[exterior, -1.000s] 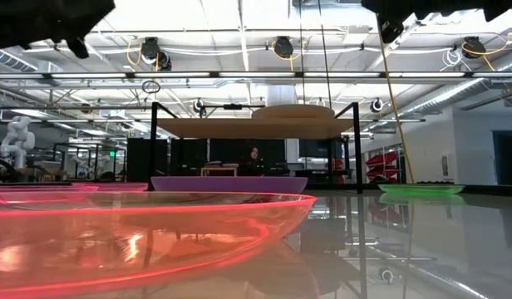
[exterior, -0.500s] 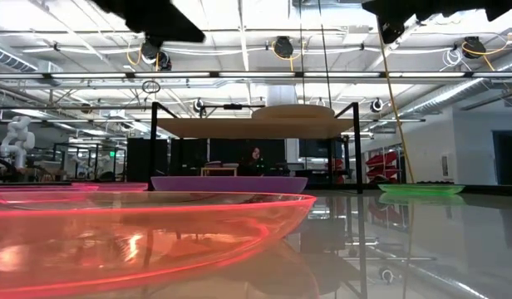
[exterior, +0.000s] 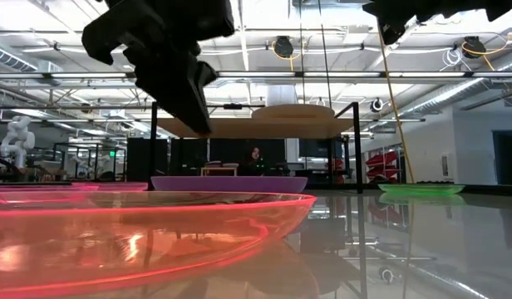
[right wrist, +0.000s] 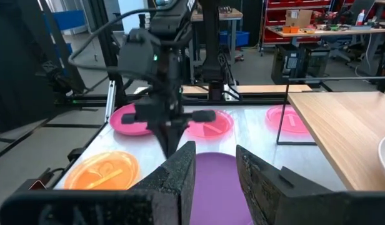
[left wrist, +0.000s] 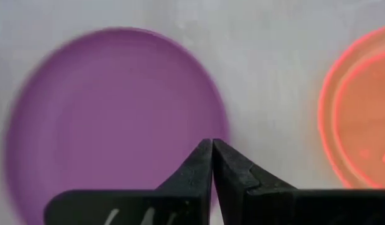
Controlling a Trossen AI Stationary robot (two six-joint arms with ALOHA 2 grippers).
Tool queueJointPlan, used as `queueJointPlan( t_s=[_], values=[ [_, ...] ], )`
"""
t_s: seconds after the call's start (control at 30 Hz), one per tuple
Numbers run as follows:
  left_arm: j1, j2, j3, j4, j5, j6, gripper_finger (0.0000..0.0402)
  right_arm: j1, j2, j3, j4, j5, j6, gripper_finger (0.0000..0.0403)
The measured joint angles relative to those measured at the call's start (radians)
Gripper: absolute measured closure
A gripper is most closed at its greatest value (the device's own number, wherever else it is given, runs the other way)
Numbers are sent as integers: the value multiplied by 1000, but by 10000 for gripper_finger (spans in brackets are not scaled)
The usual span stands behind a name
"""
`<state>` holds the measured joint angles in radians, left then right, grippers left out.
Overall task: Place and stack plates onto a shelf
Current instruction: Stack the violet plate on top of the brown plate on the shelf
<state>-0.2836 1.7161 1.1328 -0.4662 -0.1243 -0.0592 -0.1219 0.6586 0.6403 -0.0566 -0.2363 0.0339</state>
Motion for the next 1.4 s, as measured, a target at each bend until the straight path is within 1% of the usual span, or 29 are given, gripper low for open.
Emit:
queueJointPlan(
  t_s=[0.1, 0.2, 0.27, 0.53, 0.6, 0.7, 0.87, 1.03, 1.13, 1.2, 1.27, 1.4],
  values=[
    [-2, 33, 5, -4, 34, -18, 382, 0, 0, 0, 0, 0, -1, 303],
    [-2, 47, 5, -6, 45, -23, 375, 0, 0, 0, 0, 0, -1, 303],
    [-2, 48, 5, -4, 45, -27, 360, 0, 0, 0, 0, 0, -4, 303],
    [-2, 47, 6, 15, 26, -55, 276, 0, 0, 0, 0, 0, -2, 303],
    [-3, 58, 6, 20, 21, -81, 264, 0, 0, 0, 0, 0, -2, 303],
    [-12, 75, 6, 22, 16, -101, 257, 0, 0, 0, -1, 0, -2, 303],
    [-34, 127, 6, 37, 5, -80, 256, 0, 0, 0, -1, 0, -1, 303],
    [-38, 151, 6, 44, -116, -67, 256, 0, 0, 0, -1, 0, -1, 303],
    [-37, 151, 6, 35, -136, -34, 261, 0, 2, 1, -1, 0, -1, 303],
    [-38, 150, 6, 42, -138, -2, 274, 0, 4, 1, -2, 0, -1, 303],
    [-38, 150, 6, 49, -138, 9, 296, 0, 5, 0, -3, 0, -2, 303],
    [-38, 156, 6, 45, -118, 12, 358, 0, 6, 1, -1, 0, -1, 303]
  ],
)
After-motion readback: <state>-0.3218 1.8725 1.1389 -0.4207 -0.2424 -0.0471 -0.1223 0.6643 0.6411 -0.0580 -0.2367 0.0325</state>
